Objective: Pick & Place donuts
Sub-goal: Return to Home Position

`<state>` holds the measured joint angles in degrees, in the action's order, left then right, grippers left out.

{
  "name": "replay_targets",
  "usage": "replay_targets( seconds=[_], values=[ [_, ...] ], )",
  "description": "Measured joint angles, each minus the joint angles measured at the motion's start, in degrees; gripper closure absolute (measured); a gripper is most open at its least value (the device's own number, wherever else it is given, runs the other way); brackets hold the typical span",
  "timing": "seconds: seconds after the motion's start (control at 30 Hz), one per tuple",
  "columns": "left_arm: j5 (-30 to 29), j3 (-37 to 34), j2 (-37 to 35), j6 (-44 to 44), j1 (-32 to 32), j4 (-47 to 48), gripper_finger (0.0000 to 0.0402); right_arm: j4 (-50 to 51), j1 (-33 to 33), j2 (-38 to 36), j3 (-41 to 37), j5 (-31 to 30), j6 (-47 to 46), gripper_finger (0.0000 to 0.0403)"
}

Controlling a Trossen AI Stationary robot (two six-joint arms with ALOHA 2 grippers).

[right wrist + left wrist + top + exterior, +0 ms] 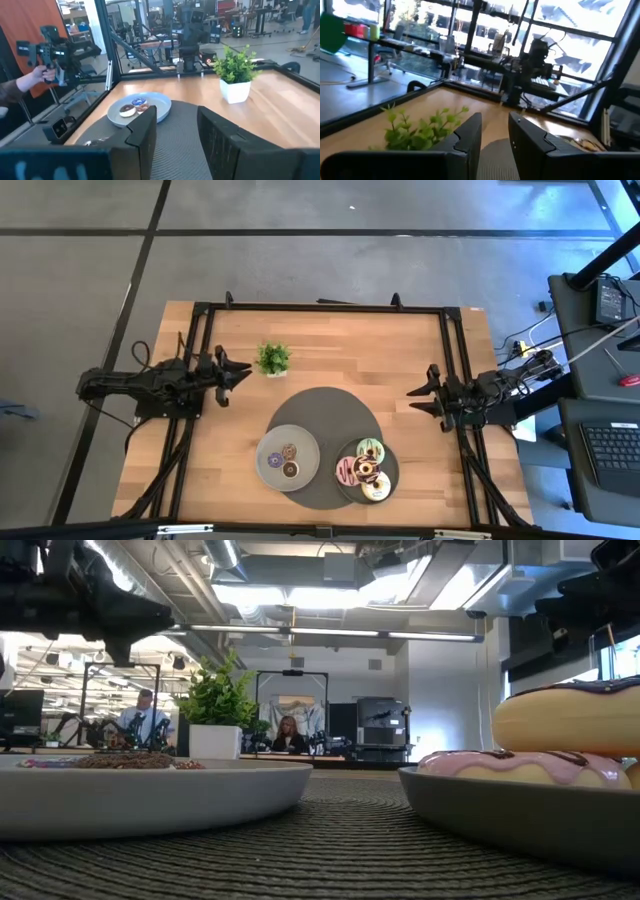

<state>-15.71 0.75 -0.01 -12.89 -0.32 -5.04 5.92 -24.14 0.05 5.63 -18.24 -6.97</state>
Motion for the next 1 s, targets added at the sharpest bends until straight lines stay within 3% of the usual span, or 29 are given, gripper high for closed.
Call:
replay_targets(
  seconds=[0.17,0.43,0.73,1.0],
  values=[
    [-2.90,0.14,0.06,-1.23,0.11,2.71,0.0307,0.82,0.00,0.00,0.00,-0.22,2.12,0.0260],
    [0.38,0.14,0.49,-1.32,0.11,2.99,0.0310,-5.95,0.04,0.00,-3.98,-2.69,6.95,0.0260],
    [0.33,0.14,0.50,-1.33,0.11,2.98,0.0307,-8.57,0.79,0.31,-4.85,1.36,6.78,0.0260],
    [0.33,0.14,0.52,-1.33,0.11,3.01,0.0310,-8.60,0.79,1.20,-4.85,1.46,14.05,0.0260]
  ],
)
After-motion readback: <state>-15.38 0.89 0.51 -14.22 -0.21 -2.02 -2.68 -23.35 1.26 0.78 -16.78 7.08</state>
